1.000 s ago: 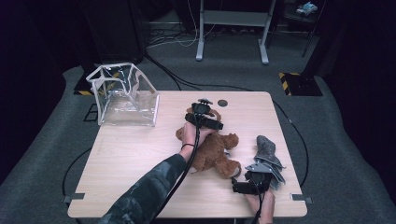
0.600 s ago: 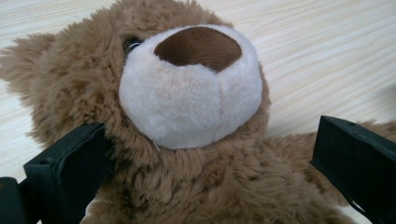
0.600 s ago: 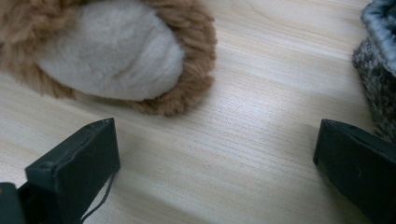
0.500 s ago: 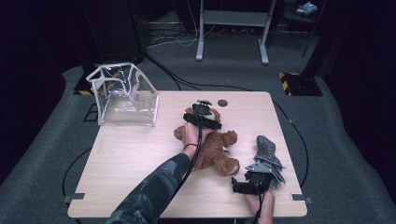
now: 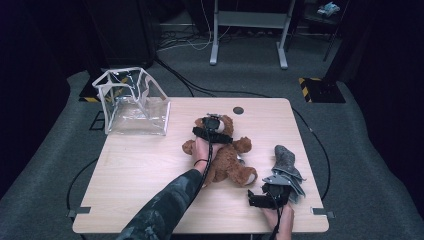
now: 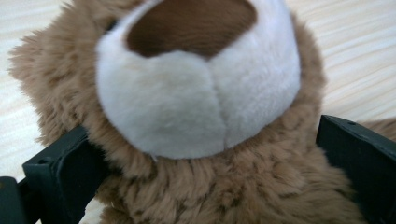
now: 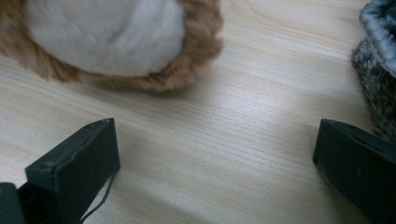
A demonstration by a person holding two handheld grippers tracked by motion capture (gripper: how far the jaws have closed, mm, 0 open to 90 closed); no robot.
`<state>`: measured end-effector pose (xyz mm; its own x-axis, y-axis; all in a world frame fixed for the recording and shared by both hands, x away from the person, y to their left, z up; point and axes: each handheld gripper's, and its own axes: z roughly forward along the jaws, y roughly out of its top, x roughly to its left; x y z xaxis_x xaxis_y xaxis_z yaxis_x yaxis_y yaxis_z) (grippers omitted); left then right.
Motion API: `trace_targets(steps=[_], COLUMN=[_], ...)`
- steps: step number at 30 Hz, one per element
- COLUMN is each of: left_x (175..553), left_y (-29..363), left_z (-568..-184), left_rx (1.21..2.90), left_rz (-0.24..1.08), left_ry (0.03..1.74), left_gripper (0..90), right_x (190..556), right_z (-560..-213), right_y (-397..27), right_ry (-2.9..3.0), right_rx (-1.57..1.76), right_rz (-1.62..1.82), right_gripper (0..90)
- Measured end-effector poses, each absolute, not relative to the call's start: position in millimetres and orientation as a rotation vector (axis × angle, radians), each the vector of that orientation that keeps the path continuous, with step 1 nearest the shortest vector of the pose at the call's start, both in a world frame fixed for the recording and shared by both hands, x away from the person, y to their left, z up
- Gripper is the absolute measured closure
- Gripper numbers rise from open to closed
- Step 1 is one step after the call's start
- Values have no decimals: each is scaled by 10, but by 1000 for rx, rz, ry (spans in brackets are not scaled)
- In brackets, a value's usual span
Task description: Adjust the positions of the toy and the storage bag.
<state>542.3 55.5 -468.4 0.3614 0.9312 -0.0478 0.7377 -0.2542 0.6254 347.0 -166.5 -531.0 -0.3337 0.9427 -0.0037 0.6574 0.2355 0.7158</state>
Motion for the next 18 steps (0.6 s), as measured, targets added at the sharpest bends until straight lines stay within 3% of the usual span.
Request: trace_targets(steps=[3, 5, 11, 18], left_x=[5431, 5421, 5371, 5310], left_y=[638, 665, 669, 668], left_z=[-4753, -4770, -4769, -4732], left_rx=[2023, 2017, 1991, 1990], left_rz=[401, 410, 416, 469], left_ry=[1471, 1451, 1399, 1323], left_gripper=[6, 55, 355, 544], right_x=[3470, 3469, 3471, 3470], right_z=[-5310, -5309, -5308, -5307], right_y=[-1665, -1662, -1648, -1647], right_ry=[2077, 2076, 2064, 2061], right_rx=[1465, 1468, 1487, 1491], right_rz=[871, 870, 877, 876], right_gripper=[0, 0, 0, 0])
